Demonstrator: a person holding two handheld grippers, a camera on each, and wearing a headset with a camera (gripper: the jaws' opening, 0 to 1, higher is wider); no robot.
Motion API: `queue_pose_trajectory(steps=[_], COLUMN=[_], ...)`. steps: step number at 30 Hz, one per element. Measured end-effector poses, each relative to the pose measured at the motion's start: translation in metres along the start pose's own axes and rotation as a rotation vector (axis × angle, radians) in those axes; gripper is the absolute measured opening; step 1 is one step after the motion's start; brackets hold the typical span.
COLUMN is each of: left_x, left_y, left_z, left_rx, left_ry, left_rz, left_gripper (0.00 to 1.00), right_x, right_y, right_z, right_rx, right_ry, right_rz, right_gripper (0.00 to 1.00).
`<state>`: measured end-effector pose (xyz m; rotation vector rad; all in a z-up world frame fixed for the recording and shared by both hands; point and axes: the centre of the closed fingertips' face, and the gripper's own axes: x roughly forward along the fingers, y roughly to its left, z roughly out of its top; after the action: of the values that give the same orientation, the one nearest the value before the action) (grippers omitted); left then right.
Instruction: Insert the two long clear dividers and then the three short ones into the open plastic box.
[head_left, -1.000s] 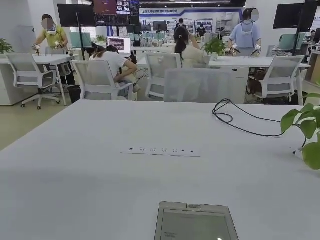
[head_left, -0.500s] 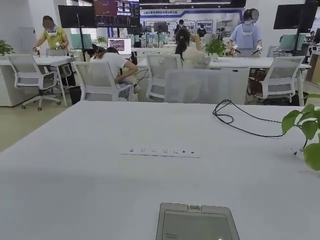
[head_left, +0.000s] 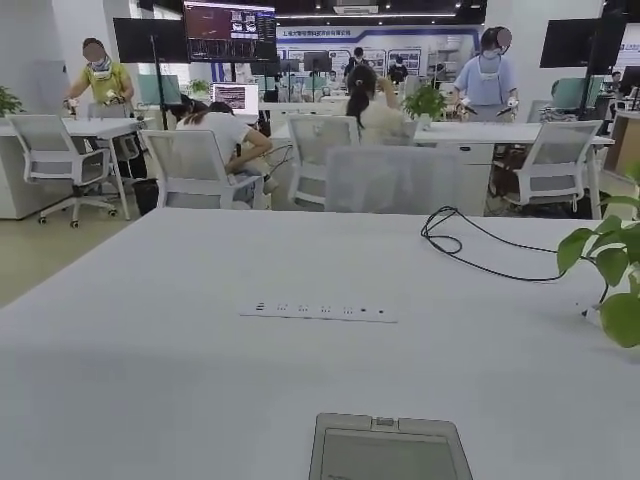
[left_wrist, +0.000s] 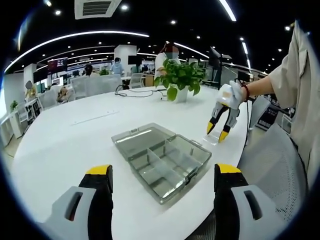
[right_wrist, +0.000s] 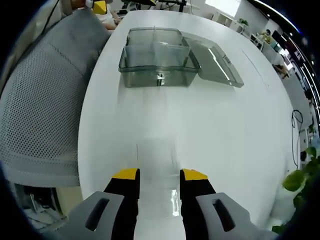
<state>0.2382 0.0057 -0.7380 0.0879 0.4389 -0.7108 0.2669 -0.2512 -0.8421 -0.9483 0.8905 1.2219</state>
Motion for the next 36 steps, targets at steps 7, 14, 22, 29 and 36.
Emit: queue_pose_trajectory(steps=[7,14,22,29,36], left_x=[0.001,0.003,0.007,0.007,0.006], left_y=[0.000,-0.006,-0.013,-0.015,-0.013], left_z=[0.001,0.002,0.006,0.017,0.024], left_rx=[-0.041,-0.078,-0.115,-0.200,-0.257], left_ry=[-0.011,-0.022,-0.038,-0.110,-0.156], left_rz=[0.001,-0.017,-0.039,-0.053,-0.060], left_gripper=[0.78,0.71,0.63,0.54,0.46], right_x=[-0.019,-0.034,-0.042,-0.041,-0.041], right_y=[-0.013,-0.014,-0.010,0.001,0.009], right_z=[0.036,0.087,0.139,0.173,0.200], right_rx=[-0.026,-0.032,-0.050,-0.069,-0.050], right_ry=[-0.093,-0.232,-0.368,-0.447,-0.525], right_rz=[-0.104,-0.136,-0.166,-0.159,-0.144], right_gripper=[0.32,0.32,0.32,0.32,0.32])
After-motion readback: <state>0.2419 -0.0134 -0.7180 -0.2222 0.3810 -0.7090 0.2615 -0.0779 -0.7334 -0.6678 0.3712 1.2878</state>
